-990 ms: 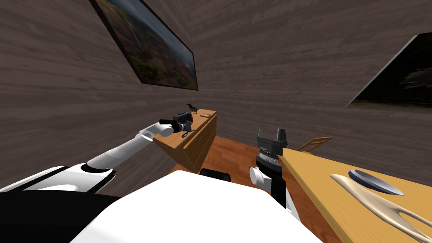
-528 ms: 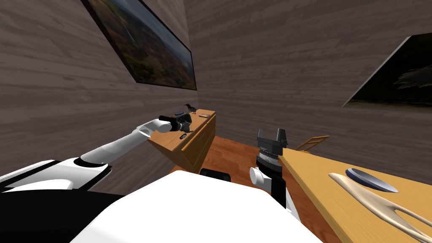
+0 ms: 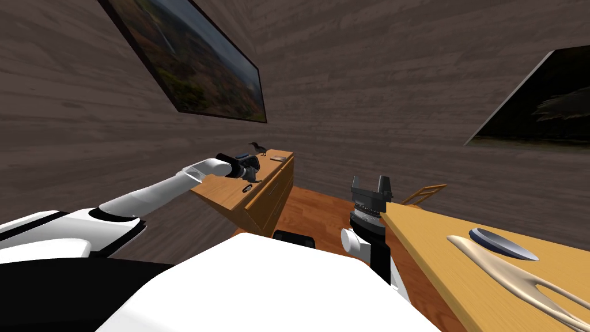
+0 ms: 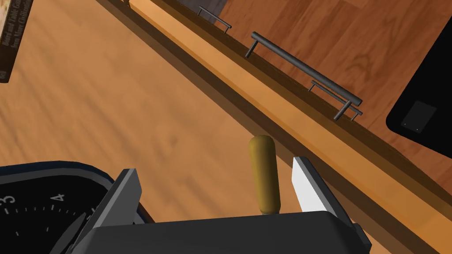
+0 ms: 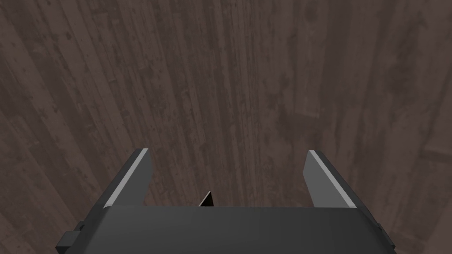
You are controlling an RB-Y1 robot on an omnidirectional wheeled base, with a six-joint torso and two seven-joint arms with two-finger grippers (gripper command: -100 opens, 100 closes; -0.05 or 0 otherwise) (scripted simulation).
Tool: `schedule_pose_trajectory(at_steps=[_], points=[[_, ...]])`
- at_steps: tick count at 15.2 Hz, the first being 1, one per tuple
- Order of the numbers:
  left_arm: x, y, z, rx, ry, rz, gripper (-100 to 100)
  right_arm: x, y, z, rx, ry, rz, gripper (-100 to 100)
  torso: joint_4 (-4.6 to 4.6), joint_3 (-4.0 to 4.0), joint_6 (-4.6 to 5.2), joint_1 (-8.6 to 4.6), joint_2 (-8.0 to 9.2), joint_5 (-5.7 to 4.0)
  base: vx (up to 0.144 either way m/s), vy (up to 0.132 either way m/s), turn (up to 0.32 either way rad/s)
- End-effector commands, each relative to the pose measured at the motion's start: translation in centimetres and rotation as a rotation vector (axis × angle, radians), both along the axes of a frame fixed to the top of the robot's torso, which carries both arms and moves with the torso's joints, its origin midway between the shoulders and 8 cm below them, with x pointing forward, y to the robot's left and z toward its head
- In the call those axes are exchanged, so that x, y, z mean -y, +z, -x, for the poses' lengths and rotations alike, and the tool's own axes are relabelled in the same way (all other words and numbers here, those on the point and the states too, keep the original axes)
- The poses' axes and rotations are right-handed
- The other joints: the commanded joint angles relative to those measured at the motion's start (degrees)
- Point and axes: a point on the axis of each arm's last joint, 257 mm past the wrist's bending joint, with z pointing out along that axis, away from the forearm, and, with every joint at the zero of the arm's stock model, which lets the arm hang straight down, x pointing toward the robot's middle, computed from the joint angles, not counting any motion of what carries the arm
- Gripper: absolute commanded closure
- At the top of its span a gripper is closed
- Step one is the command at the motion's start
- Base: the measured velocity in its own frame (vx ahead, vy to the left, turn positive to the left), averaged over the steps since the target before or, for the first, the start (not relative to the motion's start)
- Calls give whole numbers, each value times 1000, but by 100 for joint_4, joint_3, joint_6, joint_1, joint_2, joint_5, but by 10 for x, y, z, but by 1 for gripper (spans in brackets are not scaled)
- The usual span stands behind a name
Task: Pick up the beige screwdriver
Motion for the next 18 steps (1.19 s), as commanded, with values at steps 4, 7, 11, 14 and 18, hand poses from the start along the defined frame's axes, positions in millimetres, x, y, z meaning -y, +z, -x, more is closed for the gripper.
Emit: schedule_pose_trajectory(at_steps=[4, 7, 11, 14, 18], points=[[-10, -7, 21, -122, 35, 10, -100, 0, 0, 0, 0, 0, 0, 0, 0, 0, 0, 1, 0, 0, 29, 3, -30], [-15, -9, 31, -181, 54, 17, -100, 0, 0, 0, 0, 0, 0, 0, 0, 1, 0, 0, 1, 0, 25, 2, -23], [-22, -12, 52, -285, 90, 31, -100, 0, 0, 0, 0, 0, 0, 0, 0, 0, -1, 1, 0, 1, 30, 5, -28], [-26, -14, 62, -335, 105, 35, -100, 0, 0, 0, 0, 0, 0, 0, 0, 1, -1, 1, 1, 1, 27, 5, -27], [-31, -16, 79, -413, 131, 45, -100, 0, 0, 0, 0, 0, 0, 0, 0, 0, -1, 1, 1, 1, 27, 6, -23]])
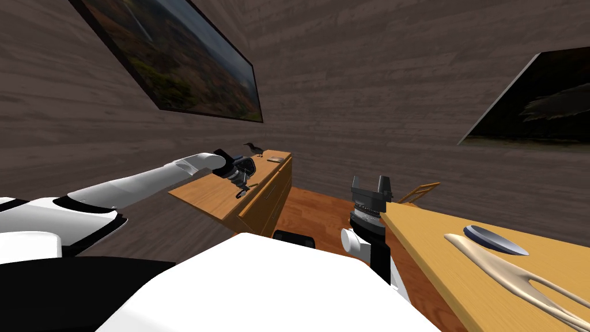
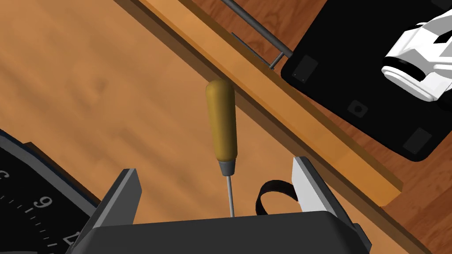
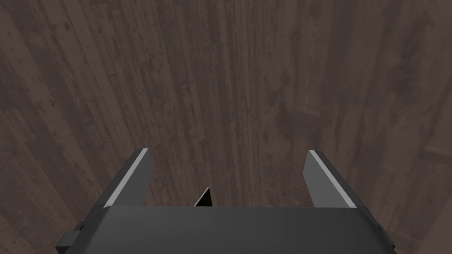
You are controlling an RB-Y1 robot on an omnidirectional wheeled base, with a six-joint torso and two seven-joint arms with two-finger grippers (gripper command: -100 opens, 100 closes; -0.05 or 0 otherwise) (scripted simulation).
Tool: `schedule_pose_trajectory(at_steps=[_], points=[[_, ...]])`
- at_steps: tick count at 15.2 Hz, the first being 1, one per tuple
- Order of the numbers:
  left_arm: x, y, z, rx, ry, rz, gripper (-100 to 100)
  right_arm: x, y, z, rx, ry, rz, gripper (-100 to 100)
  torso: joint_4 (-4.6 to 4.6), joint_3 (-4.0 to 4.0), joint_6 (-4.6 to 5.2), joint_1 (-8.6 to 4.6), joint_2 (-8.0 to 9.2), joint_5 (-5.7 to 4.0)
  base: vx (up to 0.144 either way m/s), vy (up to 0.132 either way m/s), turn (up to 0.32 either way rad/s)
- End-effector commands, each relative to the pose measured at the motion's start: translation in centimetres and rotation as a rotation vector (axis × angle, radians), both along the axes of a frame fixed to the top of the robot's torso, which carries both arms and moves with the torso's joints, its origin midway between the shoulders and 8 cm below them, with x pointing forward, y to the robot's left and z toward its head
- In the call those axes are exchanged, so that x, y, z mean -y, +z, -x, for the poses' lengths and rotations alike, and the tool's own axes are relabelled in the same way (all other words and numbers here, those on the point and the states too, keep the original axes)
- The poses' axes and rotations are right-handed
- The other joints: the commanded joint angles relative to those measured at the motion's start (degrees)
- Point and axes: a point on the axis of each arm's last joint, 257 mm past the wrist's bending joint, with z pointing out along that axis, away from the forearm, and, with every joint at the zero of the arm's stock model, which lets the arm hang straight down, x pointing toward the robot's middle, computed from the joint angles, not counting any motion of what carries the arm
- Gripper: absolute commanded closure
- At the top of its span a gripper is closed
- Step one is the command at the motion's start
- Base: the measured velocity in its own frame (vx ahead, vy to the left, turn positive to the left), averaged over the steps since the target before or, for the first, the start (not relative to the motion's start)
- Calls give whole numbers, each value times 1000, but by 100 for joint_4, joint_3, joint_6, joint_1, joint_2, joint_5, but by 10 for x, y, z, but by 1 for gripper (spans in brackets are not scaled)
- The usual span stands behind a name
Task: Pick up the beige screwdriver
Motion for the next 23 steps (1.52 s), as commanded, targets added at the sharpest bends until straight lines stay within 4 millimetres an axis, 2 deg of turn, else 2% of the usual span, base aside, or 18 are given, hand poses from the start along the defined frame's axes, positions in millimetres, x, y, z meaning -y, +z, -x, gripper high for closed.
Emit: schedule_pose_trajectory(at_steps=[1, 3, 4, 5, 6, 7, 8, 13, 14, 15, 16, 19, 20, 23], points=[[-2, -1, 9, -46, 15, 5, -100, 0, 0, 0, 0, 0, 0, 0, 0, 0, 0, 0, 0, 0, 22, 5, -16], [-4, -2, 18, -85, 28, 9, -100, 0, 0, 0, 0, 0, 0, 0, 0, 0, 1, -1, 0, 0, 25, 4, -25], [-3, -1, 13, -60, 19, 6, -100, 0, 0, 0, 0, 0, 0, 0, 0, 0, 0, -1, 0, 0, 16, 4, -8], [-9, -17, 13, -65, 30, 7, -100, 0, 0, 0, 0, 0, 0, 0, 0, 1, 0, -1, 2, 0, 7, -15, -50], [-10, -22, 13, -64, 32, 7, -100, 0, 0, 0, 0, 0, 0, 0, 0, 2, 1, -5, 5, 1, 0, -35, -78], [-8, -13, 15, -67, 30, 8, -100, 0, 0, 0, 0, 0, 0, 0, 0, 3, 2, -11, 6, 0, -1, -23, -28], [-8, -15, 14, -66, 30, 8, 100, 0, 0, 0, 0, 0, 0, 0, 2, 5, 1, -11, 8, -2, 0, -7, 1], [-8, -14, 14, -64, 28, 8, 100, 0, 0, 0, 0, 0, 0, 0, -9, -10, 5, 13, -9, 13, 0, 0, 2], [-11, 15, -7, 16, 35, -12, -100, 0, 0, 0, 0, 0, 0, 0, -10, -12, 5, 15, -12, 13, -24, -32, 7], [-11, 15, -7, 16, 35, -12, -100, 0, 0, 0, 0, 0, 0, 0, -9, -10, 5, 8, -9, 11, -41, -55, 14], [-16, 36, -21, 80, 48, -33, -100, 0, 0, 0, 0, 0, 0, 0, -8, -7, 6, -1, -5, 8, -64, -112, 22], [-20, 55, -34, 142, 64, -54, -100, 0, 0, 0, 0, 0, 0, 0, -4, 4, 6, -57, 15, -4, -93, -182, 28], [-23, 67, -43, 182, 76, -67, -100, 0, 0, 0, 0, 0, 0, 0, -1, 9, 6, -61, 25, -6, -129, -184, 39], [-27, 86, -55, 248, 95, -90, -100, 0, 0, 0, 0, 0, 0, 0, 0, 12, 6, -64, 27, -7, -92, -177, 37]])
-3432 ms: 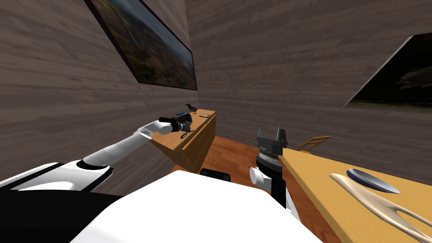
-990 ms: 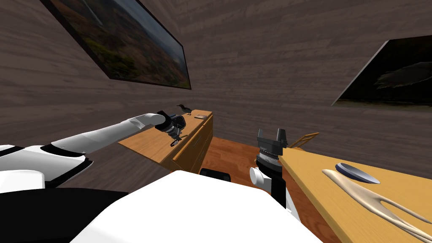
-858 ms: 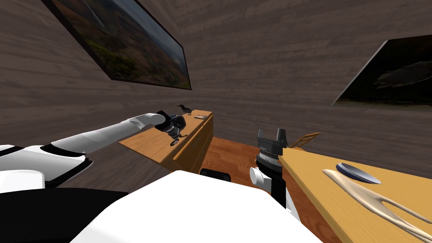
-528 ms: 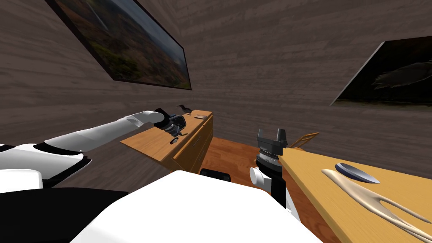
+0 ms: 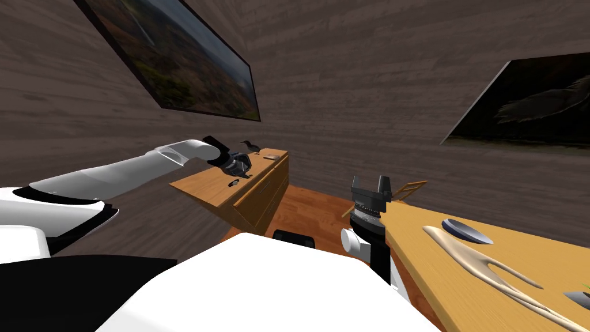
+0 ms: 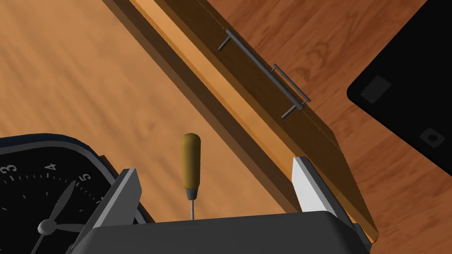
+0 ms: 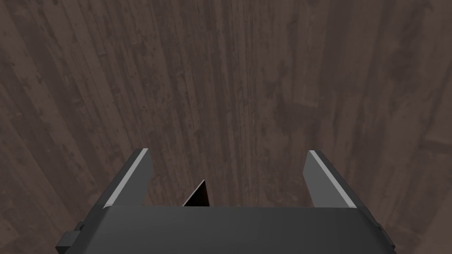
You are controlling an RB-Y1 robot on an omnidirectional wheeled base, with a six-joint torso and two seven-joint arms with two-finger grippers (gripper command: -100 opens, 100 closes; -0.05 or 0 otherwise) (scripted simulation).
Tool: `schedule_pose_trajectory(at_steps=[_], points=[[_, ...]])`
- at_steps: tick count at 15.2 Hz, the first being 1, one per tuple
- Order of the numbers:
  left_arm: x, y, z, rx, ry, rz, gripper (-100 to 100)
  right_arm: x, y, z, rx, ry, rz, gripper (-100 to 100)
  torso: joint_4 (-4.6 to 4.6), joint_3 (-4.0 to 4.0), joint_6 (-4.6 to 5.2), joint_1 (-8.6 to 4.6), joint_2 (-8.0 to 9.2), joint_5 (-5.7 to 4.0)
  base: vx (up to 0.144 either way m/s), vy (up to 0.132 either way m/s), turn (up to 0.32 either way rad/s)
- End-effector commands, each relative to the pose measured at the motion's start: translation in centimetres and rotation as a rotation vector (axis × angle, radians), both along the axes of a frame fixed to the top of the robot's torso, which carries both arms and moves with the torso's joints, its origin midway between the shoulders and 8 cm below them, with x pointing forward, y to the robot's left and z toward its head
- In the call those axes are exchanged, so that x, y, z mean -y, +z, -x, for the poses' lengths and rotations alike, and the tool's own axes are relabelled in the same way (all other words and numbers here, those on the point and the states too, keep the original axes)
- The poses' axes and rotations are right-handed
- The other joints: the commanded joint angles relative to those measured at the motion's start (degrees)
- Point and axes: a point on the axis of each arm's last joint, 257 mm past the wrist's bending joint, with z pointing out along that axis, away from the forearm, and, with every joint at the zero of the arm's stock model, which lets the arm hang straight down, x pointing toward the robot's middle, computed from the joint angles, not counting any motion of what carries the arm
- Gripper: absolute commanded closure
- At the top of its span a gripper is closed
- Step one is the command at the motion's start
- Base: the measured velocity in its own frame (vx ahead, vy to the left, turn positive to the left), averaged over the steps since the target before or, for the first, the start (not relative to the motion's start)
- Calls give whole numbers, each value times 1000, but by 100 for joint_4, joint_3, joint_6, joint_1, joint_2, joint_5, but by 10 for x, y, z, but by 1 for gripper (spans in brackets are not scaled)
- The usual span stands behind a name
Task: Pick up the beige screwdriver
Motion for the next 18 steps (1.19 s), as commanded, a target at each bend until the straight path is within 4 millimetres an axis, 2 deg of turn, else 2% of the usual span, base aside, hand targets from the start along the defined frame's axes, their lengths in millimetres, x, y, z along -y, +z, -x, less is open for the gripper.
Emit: schedule_pose_trajectory(at_steps=[1, 3, 5, 6, 8, 9, 10, 14, 15, 16, 18], points=[[-5, 18, -11, 59, 18, -19, -100, 0, 0, 0, 0, 0, 0, 0, 0, 0, 0, 0, 0, 0, -87, -206, 64], [-9, 26, -16, 85, 32, -37, -100, 0, 0, 0, 0, 0, 0, 0, 0, 0, 0, -8, -1, -3, -91, -198, 60], [-29, 2, 1, -2, 52, -82, -100, 0, 0, 0, 0, 0, 0, 0, -3, -9, 0, -2, -17, -1, 29, -152, 46], [-32, -4, 6, -24, 54, -88, -100, 0, 0, 0, 0, 0, 0, 0, -9, -25, 0, 14, -46, 2, 153, -31, 9], [-43, -23, 21, -95, 59, -108, -100, 0, 0, 0, 0, 0, 1, 0, -23, -56, 2, 74, -97, 16, 168, 64, -17], [-43, -23, 21, -95, 59, -108, -100, 0, 0, 0, 0, 0, 1, 0, -27, -64, 2, 101, -108, 23, 134, 103, -30], [-49, -36, 33, -146, 61, -120, -100, 0, 0, 0, 0, 0, 1, 0, -28, -64, 0, 118, -108, 29, 126, 96, -24], [-64, -65, 64, -268, 65, -144, -100, 0, 0, 0, 0, 0, 1, 0, -27, -63, 0, 130, -104, 34, 117, 89, -26], [-59, -58, 54, -230, 65, -137, -100, 0, 0, 0, 0, 0, 1, 0, -26, -60, 0, 127, -101, 33, 65, 50, -12], [-67, -64, 51, -220, 69, -147, -100, 0, 0, 0, 0, 0, 1, 0, -24, -55, 1, 118, -91, 30, -3, -13, -17], [-66, -63, 54, -226, 69, -145, -100, 0, 0, 0, 0, 0, 0, 0, -16, -33, 1, 83, -51, 23, -50, -36, -7]])
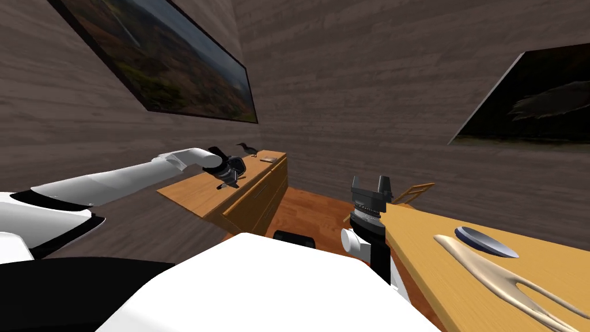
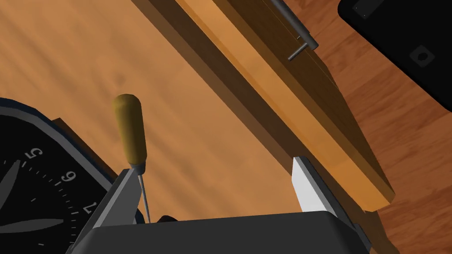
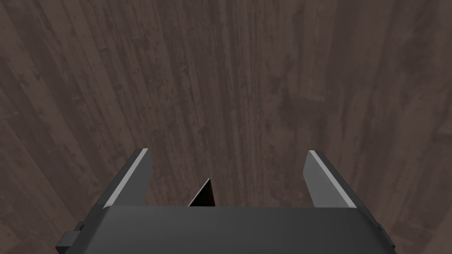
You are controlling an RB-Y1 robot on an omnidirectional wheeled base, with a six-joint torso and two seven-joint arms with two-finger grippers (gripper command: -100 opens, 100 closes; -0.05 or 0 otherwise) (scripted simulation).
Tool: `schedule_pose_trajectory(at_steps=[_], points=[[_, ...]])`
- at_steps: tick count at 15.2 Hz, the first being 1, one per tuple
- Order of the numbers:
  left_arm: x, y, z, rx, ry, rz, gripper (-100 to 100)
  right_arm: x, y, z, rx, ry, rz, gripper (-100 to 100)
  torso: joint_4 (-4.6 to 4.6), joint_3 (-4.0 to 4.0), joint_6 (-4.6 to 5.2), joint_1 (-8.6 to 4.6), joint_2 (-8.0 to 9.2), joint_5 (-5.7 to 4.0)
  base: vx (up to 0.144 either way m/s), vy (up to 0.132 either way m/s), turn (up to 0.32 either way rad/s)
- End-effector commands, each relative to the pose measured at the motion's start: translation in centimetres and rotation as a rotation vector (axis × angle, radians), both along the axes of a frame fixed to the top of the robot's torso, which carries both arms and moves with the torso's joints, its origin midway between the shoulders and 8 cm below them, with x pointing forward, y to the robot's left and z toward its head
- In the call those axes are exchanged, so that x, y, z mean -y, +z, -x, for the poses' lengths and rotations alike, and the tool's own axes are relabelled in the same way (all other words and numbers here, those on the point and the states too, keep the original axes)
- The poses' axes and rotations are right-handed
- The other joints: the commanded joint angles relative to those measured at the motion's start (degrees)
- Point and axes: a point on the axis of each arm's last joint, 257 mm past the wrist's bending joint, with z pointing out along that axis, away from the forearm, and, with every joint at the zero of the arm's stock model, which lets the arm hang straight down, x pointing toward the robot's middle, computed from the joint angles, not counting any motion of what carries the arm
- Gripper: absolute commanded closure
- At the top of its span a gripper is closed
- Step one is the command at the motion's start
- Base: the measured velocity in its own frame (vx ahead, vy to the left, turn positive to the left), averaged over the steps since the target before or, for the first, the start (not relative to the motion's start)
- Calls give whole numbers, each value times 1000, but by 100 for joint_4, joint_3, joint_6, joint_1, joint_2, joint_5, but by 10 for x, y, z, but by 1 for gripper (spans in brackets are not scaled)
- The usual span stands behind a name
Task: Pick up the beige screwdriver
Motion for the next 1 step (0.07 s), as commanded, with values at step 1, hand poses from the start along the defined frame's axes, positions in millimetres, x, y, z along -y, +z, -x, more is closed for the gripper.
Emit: schedule_pose_trajectory(at_steps=[1], points=[[0, 0, 0, 0, 0, 0, 100, 0, 0, 0, 0, 0, 0, 0, 0, 0, 0, 0, 0, 0, -11, -8, 1]])
